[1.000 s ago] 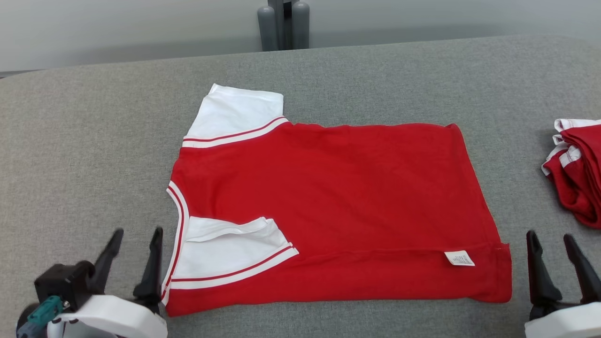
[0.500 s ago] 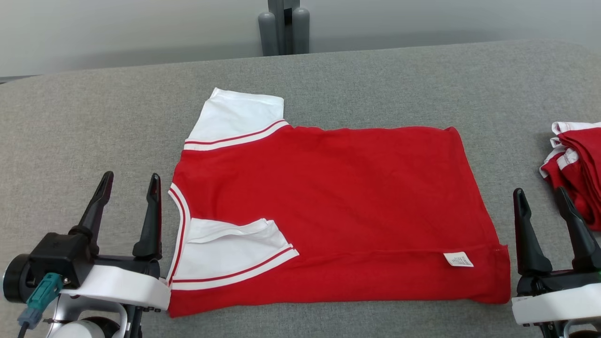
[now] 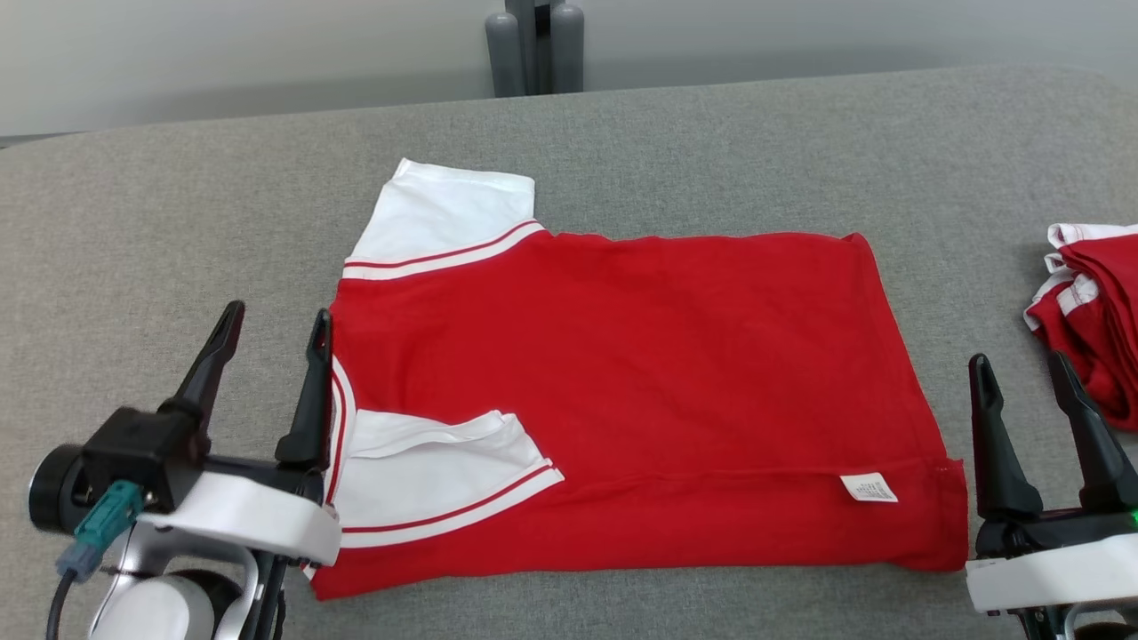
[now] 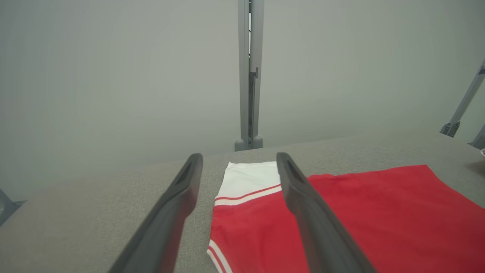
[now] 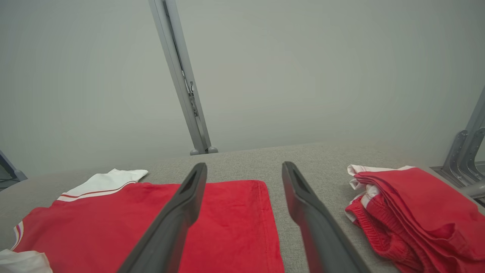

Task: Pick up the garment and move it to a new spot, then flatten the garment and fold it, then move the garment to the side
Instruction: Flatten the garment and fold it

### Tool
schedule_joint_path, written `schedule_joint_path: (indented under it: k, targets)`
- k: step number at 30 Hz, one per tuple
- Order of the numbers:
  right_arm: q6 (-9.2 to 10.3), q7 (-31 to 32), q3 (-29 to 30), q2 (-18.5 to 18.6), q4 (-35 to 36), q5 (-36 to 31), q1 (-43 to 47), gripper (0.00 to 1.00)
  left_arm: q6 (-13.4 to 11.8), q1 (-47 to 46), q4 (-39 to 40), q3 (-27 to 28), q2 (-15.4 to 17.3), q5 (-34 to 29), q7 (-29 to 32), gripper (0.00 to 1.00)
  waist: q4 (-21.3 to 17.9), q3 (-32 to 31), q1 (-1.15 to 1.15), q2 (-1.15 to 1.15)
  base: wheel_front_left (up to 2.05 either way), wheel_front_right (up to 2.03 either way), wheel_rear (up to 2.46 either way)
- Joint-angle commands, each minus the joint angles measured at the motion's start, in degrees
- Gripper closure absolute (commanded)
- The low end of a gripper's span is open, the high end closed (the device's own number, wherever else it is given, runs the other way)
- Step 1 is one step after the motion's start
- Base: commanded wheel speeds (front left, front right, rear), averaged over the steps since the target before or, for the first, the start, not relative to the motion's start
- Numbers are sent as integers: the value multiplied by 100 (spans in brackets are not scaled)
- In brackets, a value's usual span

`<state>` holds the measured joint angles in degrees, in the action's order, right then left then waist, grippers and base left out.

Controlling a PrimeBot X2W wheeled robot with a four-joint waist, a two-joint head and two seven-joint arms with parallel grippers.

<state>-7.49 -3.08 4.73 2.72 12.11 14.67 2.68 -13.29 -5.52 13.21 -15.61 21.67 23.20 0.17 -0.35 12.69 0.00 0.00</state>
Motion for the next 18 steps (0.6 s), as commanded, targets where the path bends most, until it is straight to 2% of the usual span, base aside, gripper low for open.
schedule_joint_path:
  k: [1,6,12,13,18]
  targets:
    - [-1,-45,-40,34,-20,63,-110,0,136,-280,-61,-60,0,74,71,0,-62,88,0,0,0,0,0]
    - [-1,-141,-155,34,-157,153,-263,0,604,-1313,-579,-249,-22,294,457,0,-273,399,0,0,0,0,0]
    - [-1,-394,-373,34,-479,301,-504,0,1306,-2740,-1848,-362,79,553,994,0,-686,895,0,0,0,0,0]
    - [-1,-394,-373,34,-479,301,-504,0,1306,-2740,-1848,-362,79,553,994,0,-686,895,0,0,0,0,0]
    - [-1,-651,-588,33,-743,471,-741,0,1713,-3656,-3096,-344,319,666,1314,0,-1064,1328,0,0,0,0,0]
